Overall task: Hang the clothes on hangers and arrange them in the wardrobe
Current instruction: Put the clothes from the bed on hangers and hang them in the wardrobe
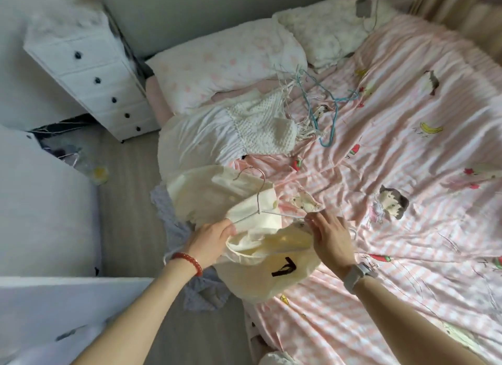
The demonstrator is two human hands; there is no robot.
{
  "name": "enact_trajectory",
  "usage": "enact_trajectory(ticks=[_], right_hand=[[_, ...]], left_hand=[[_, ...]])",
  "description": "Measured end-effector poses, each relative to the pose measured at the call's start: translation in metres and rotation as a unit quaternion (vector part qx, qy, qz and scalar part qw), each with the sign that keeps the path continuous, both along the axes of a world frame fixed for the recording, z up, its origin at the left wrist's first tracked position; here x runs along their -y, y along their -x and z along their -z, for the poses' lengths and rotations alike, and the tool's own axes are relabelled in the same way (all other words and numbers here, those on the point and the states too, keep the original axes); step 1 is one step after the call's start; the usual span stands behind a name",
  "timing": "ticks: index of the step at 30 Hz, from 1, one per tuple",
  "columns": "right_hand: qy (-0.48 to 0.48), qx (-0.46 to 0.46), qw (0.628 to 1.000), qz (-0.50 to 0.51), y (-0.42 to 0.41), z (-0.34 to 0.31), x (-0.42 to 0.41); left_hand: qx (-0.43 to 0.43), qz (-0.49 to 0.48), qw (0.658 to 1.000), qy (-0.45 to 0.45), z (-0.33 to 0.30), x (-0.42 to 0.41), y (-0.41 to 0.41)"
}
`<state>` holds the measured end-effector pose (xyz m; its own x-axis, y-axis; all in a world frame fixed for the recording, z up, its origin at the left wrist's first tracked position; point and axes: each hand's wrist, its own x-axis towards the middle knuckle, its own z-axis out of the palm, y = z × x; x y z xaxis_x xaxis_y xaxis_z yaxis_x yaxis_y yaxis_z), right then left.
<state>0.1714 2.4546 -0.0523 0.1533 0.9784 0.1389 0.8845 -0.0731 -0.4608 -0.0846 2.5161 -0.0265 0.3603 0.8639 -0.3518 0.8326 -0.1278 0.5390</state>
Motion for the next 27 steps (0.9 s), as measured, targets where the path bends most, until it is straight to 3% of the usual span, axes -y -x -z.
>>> enact_trajectory(ticks=[3,8,12,16,20,25,27], right_hand=[[0.014,-0.013,0.994,-0.108,0.043,-0.009,-0.013],[0.074,0.005,0.96,-0.269,0.132,-0.025,-0.014],[0.003,0.008,0.907,-0.422,0.221,-0.047,0.005],[-0.024,0.031,0.834,-0.55,0.31,-0.079,0.043],[-0.063,0.037,0.735,-0.674,0.391,-0.111,0.093],[-0.095,0.076,0.638,-0.761,0.465,-0.129,0.141],[-0.133,0.079,0.579,-0.801,0.494,-0.143,0.167]], left_hand=[[0.097,-0.145,0.985,-0.006,-0.007,0.057,0.055],[0.106,-0.317,0.933,-0.135,-0.031,0.144,0.153],[0.083,-0.418,0.883,-0.198,-0.051,0.222,0.218],[0.056,-0.527,0.81,-0.25,-0.064,0.307,0.269],[0.025,-0.599,0.742,-0.3,-0.079,0.39,0.31],[0.015,-0.665,0.671,-0.328,-0.093,0.471,0.339],[0.005,-0.701,0.626,-0.341,-0.102,0.503,0.349]])
